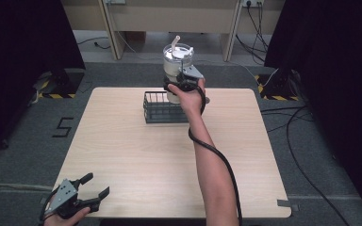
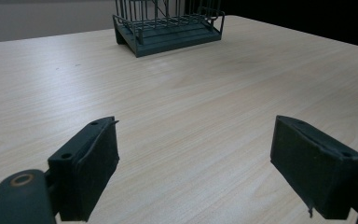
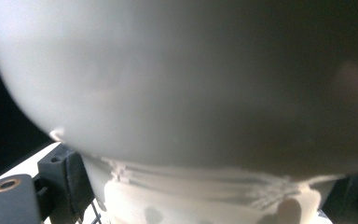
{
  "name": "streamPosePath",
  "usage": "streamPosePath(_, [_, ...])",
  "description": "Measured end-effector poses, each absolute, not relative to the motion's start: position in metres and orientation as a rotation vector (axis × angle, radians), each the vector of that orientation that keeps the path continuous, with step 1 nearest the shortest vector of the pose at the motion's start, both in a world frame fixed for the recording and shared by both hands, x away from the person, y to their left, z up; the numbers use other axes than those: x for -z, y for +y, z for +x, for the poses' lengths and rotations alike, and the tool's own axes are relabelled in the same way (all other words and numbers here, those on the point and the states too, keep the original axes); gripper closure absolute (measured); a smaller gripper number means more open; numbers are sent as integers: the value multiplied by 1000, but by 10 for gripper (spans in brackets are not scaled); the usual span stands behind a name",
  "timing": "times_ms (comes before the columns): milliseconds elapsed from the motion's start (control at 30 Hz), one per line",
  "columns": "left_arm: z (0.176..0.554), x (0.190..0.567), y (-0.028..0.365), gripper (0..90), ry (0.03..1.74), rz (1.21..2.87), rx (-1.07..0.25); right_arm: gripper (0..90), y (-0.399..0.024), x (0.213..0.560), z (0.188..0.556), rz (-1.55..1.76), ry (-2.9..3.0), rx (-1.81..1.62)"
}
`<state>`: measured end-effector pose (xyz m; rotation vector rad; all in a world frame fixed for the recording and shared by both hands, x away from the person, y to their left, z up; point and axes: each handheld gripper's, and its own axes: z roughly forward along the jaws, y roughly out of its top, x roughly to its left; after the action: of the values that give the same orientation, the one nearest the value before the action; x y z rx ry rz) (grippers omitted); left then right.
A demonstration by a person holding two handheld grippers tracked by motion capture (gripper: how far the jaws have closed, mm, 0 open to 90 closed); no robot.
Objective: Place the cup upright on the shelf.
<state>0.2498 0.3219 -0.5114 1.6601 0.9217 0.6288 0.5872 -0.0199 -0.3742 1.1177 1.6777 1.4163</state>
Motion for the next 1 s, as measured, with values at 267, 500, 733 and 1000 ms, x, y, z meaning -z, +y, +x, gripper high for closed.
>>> streamPosePath(267, [249,511,323,145,923,1662,-628,103,-16,387,595,1120,1696,-1390])
streamPosePath(500, [251,512,321,145,915,1665,-622,103,-16,398,601,1137,1707,-1365])
streamPosePath(733, [250,512,321,145,912,1670,-621,103,-17,412,605,1160,1721,-1355])
streamPosePath(1000, [250,512,320,145,910,1673,-620,102,-18,423,604,1172,1726,-1338])
